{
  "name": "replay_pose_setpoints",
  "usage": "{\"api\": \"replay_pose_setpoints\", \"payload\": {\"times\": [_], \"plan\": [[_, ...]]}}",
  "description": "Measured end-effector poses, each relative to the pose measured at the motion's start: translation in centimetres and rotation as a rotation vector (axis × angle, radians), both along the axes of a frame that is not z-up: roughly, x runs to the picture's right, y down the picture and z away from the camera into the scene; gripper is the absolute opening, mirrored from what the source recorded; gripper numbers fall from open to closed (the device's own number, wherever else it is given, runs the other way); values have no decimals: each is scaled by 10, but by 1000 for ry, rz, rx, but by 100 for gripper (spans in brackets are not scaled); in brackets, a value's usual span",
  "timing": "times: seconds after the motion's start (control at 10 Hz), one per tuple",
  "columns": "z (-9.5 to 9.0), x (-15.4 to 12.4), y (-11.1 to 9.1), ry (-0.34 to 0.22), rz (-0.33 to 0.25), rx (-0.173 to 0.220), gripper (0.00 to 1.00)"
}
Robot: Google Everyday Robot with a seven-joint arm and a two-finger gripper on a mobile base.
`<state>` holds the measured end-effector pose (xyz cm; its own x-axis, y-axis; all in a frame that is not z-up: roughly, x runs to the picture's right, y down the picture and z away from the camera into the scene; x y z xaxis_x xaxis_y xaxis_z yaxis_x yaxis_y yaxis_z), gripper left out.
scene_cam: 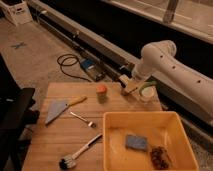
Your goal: Wipe table surface with eraser
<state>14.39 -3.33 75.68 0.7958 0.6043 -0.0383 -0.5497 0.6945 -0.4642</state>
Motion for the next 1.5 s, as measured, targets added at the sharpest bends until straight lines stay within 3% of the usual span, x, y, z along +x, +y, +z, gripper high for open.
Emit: {"api": "replay_pose_setpoints", "payload": {"times": [0.3, 0.6, 0.8, 1.1, 1.5], "plan": [[49, -17, -25, -42, 55, -23, 65], [76, -24, -19, -43, 80, -46, 65], [88, -28, -18, -3, 82, -18, 65], [98, -19, -24, 32, 131, 27, 65], [98, -18, -25, 29, 133, 29, 65]]}}
